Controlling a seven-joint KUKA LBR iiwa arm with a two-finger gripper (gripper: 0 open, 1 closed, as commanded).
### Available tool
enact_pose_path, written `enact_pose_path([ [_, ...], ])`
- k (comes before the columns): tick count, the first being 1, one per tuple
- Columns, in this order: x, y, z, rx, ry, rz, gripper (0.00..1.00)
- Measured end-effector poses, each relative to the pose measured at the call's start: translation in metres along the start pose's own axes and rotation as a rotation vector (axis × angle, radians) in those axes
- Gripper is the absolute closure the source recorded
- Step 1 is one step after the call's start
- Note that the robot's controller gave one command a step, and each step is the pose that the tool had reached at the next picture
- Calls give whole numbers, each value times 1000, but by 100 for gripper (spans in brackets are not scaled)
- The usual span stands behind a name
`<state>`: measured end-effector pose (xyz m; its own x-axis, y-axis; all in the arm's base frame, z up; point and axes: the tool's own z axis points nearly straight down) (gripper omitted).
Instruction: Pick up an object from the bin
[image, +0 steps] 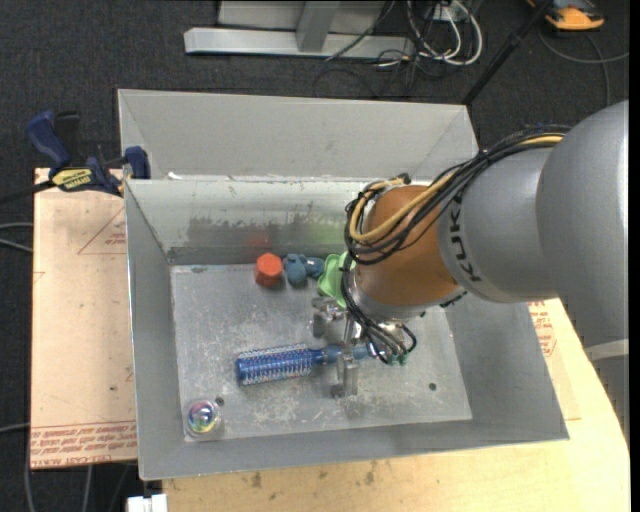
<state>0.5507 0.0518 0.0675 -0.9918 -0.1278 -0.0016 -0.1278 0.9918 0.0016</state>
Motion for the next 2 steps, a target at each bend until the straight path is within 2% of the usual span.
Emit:
enact_pose_path([
  [2,-1,1,0,0,0,2,0],
])
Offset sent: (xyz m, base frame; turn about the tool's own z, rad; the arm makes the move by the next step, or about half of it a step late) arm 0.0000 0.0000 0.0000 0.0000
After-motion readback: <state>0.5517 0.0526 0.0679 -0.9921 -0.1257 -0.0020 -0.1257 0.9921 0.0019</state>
